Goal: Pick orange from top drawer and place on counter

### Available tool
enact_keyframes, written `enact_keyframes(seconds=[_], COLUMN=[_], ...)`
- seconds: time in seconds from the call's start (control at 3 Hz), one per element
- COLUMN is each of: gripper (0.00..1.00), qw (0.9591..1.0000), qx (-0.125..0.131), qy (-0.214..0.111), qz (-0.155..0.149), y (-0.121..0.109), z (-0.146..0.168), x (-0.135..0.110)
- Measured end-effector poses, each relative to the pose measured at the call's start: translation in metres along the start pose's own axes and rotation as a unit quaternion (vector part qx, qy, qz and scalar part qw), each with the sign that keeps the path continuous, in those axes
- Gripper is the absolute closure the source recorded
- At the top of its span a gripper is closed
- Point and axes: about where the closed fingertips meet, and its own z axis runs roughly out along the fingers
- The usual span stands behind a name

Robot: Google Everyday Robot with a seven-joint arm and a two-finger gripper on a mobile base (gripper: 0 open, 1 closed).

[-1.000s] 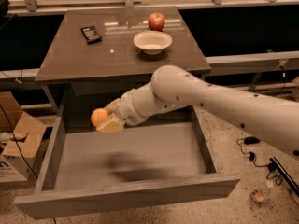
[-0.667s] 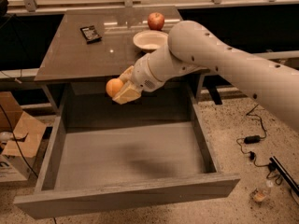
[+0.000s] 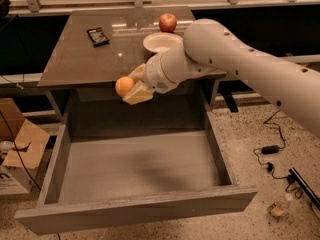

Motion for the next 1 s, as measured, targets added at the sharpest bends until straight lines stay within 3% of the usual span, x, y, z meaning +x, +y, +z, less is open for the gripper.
enact_keyframes(seconds=[0.33, 0.67, 1.0], gripper=[1.0, 1.0, 1.0], qw=[0.9981, 0.9939, 0.9924], qx=[0.051, 0.097, 0.112], qy=[-0.022, -0.038, -0.043], qz=[-0.029, -0.035, -0.027], y=[-0.037, -0.085, -0.126], z=[-0.013, -0.018, -0.008], x=[-0.015, -0.032, -0.044])
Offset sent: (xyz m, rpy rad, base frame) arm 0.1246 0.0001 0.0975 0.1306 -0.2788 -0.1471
